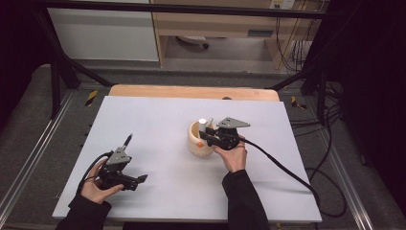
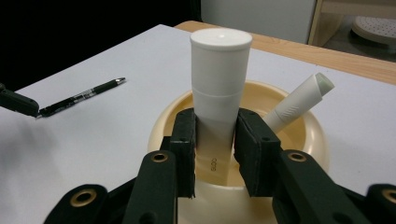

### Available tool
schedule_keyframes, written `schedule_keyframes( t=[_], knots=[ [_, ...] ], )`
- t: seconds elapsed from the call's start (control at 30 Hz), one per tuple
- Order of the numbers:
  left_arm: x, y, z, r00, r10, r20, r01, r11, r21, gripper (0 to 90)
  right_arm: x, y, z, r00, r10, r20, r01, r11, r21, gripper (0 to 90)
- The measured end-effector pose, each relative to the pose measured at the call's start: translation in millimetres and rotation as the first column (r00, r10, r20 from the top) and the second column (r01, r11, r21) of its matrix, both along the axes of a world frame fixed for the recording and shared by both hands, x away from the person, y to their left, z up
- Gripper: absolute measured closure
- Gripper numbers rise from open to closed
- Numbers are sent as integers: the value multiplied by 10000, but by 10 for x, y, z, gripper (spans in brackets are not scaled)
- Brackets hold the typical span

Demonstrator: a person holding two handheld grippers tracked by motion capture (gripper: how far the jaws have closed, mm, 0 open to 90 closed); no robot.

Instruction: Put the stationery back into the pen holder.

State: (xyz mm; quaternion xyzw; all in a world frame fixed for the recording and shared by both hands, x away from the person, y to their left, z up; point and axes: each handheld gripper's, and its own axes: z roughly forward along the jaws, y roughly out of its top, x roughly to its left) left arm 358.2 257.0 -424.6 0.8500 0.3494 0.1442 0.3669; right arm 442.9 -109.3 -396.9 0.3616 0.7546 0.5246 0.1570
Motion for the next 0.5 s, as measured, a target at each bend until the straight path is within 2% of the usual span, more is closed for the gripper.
schedule_keyframes(
  t=[0.13, 0.3, 0.5],
  knots=[
    [0, 3, 2, 10000, -4, -3, 4, 10000, -5, 68, -22, -24, 58, 9999, -43, 150, 41, 9999, 144, 624],
    [0, 6, 2, 10000, -5, -5, 5, 10000, -8, 68, -92, -104, 186, 9992, -53, 404, 49, 9999, 102, 518],
    [1, 11, 0, 10000, 10, -20, -10, 10000, -15, 68, -200, -247, 313, 9991, -55, 414, 52, 10000, 60, 331]
  ],
)
